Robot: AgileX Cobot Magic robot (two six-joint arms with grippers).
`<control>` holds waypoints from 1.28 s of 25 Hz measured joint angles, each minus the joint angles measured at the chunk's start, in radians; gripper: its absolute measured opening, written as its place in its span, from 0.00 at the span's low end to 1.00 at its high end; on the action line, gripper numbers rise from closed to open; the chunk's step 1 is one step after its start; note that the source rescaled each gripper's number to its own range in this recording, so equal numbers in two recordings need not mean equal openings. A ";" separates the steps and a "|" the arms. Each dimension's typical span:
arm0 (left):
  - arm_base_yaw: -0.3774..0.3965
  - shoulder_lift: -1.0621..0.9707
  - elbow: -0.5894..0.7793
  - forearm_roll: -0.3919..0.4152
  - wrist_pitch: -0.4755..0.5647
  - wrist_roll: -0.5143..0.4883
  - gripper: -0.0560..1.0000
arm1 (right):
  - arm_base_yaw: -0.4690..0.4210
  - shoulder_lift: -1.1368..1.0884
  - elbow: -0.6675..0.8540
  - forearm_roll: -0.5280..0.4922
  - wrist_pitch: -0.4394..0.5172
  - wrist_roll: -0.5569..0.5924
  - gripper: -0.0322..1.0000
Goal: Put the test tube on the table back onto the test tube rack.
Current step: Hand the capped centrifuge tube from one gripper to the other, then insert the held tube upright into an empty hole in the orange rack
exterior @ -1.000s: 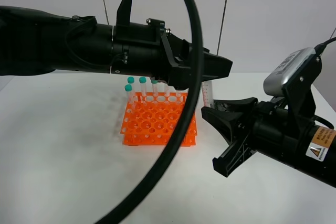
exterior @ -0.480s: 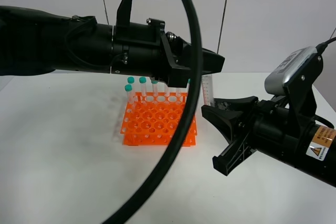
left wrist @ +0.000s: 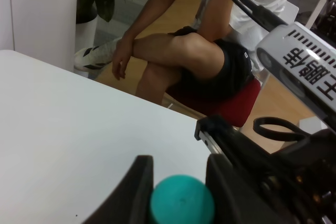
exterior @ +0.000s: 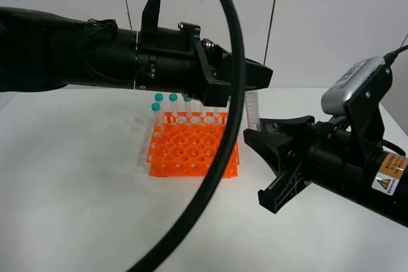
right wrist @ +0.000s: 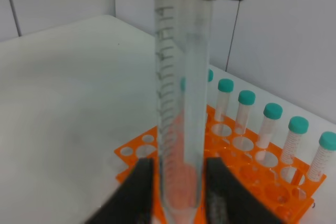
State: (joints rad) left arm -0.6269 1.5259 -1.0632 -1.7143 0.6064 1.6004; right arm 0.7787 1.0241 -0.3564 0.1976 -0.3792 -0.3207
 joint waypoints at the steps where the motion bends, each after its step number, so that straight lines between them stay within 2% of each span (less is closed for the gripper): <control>1: 0.000 0.000 0.000 0.003 0.000 0.000 0.05 | 0.000 0.000 0.000 0.000 0.000 0.000 0.51; 2: 0.000 0.000 0.000 0.005 0.000 0.000 0.05 | 0.000 0.000 0.000 0.000 0.000 0.000 0.69; 3: 0.000 0.000 0.000 0.005 0.000 0.000 0.05 | 0.000 0.000 0.000 0.000 0.000 0.000 0.82; 4: 0.000 0.000 0.000 0.006 0.000 0.000 0.05 | 0.000 0.000 0.000 0.000 0.000 0.000 0.90; 7: 0.000 0.000 0.000 0.007 -0.004 0.000 0.05 | 0.000 0.000 0.000 0.010 0.004 0.000 0.98; 11: 0.000 0.000 0.000 0.015 -0.037 0.000 0.05 | 0.000 0.000 0.000 0.038 0.063 -0.009 1.00; 16: 0.000 0.000 0.000 0.081 -0.165 -0.005 0.05 | -0.012 0.000 0.000 0.055 0.115 -0.071 1.00; 23: 0.000 0.000 0.000 0.113 -0.284 -0.010 0.05 | -0.195 0.000 0.000 0.058 0.172 -0.109 1.00; 28: 0.000 0.000 0.000 0.113 -0.322 -0.018 0.05 | -0.318 0.000 -0.014 0.093 0.212 -0.093 0.98; 32: 0.000 0.000 0.000 0.113 -0.322 -0.019 0.05 | -0.350 0.003 -0.090 0.100 0.337 -0.085 0.90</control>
State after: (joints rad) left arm -0.6269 1.5259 -1.0632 -1.6010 0.2848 1.5818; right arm 0.4289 1.0274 -0.4461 0.2972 -0.0419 -0.4060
